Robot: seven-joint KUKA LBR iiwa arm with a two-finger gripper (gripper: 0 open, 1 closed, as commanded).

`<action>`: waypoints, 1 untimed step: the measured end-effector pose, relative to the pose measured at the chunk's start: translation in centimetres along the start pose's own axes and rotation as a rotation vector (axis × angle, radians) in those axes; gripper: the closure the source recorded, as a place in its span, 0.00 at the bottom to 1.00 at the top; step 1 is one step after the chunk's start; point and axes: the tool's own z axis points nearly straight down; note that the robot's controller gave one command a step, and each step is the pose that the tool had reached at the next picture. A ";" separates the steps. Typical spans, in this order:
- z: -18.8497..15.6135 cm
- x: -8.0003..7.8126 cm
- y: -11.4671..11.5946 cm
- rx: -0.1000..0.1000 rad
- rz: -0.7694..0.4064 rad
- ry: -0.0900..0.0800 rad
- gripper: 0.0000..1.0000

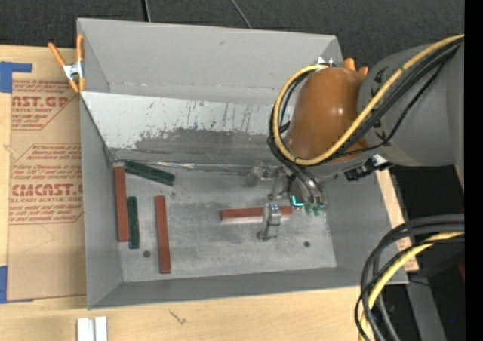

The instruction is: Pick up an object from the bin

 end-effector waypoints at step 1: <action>-0.4 -0.2 0.0 0.000 0.000 -0.008 0.00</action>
Offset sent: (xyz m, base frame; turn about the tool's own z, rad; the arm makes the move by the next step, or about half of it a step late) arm 0.0029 0.0012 -0.0715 0.0672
